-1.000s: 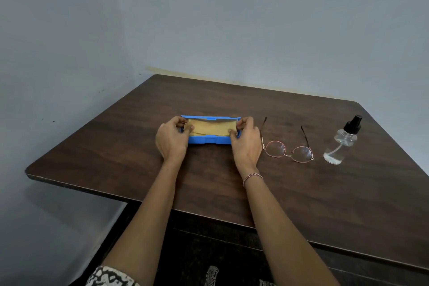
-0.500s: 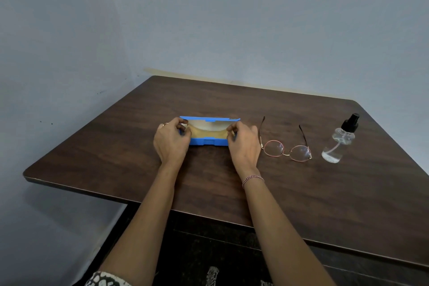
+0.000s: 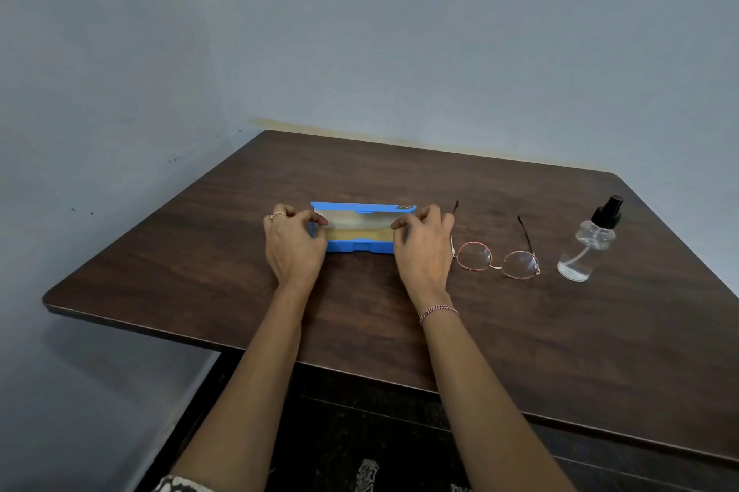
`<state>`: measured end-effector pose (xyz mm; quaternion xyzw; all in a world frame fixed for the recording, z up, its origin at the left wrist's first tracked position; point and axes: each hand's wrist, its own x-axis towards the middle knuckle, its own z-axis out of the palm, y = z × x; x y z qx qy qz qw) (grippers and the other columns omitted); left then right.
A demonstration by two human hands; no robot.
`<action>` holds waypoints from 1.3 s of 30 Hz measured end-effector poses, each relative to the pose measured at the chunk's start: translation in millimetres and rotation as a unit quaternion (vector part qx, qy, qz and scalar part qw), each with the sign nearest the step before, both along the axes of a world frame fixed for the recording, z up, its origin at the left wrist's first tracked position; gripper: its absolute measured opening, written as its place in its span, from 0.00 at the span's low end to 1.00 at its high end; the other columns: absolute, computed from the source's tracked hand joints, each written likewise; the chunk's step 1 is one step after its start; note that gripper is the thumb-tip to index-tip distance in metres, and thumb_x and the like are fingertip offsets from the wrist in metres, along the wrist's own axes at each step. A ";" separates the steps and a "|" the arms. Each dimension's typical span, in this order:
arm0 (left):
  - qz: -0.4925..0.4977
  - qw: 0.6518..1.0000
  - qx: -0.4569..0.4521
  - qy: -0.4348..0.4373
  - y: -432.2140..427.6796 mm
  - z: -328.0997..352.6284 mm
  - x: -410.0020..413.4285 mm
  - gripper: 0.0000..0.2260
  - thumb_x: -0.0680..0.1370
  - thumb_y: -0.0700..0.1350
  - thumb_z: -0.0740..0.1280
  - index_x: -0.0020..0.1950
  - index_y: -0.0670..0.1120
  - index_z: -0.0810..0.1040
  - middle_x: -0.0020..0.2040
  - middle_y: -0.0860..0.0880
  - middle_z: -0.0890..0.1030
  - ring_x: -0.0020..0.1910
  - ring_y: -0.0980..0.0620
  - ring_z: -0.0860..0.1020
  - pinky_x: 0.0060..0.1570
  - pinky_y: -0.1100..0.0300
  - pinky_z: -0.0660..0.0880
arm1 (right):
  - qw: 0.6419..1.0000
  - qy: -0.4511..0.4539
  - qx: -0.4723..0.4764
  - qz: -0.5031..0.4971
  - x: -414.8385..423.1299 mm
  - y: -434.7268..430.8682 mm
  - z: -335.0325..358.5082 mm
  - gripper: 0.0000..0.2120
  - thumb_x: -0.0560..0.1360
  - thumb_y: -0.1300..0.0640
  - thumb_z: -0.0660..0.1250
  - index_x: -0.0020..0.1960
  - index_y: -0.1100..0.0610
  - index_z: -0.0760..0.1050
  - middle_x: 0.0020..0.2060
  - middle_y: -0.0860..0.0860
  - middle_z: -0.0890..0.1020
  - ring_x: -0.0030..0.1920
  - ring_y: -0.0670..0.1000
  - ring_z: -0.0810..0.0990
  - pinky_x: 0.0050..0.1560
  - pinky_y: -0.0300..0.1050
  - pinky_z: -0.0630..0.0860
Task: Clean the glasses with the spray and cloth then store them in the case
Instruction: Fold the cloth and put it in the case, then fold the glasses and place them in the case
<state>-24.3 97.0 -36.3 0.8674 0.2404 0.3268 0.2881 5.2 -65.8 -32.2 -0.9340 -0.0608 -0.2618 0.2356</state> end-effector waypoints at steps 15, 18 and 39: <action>-0.023 0.998 0.006 0.065 -7.1 -0.3 -12.6 0.10 0.76 0.47 0.64 0.50 0.49 0.84 0.54 0.48 0.78 0.57 0.46 0.72 0.50 0.50 0.75 | 0.993 0.004 -0.112 -0.023 -10.7 -2.0 -1.4 0.13 0.75 0.56 0.59 0.42 0.61 0.81 0.56 0.52 0.72 0.52 0.55 0.67 0.47 0.47 0.68; -0.029 0.997 0.010 0.074 -9.7 0.4 -19.4 0.10 0.76 0.47 0.64 0.50 0.49 0.84 0.56 0.47 0.78 0.58 0.46 0.72 0.52 0.49 0.74 | 0.993 0.003 -0.116 -0.031 -15.8 -5.4 -2.0 0.13 0.75 0.56 0.59 0.42 0.61 0.81 0.55 0.52 0.72 0.52 0.55 0.67 0.48 0.47 0.68; -0.021 0.991 -0.080 -0.101 -75.3 25.6 -57.8 0.08 0.74 0.48 0.65 0.48 0.49 0.83 0.49 0.49 0.79 0.50 0.49 0.74 0.46 0.51 0.75 | 0.990 -0.103 0.093 -0.013 -62.4 -67.7 12.8 0.08 0.75 0.54 0.65 0.43 0.56 0.81 0.48 0.53 0.76 0.50 0.53 0.69 0.44 0.48 0.74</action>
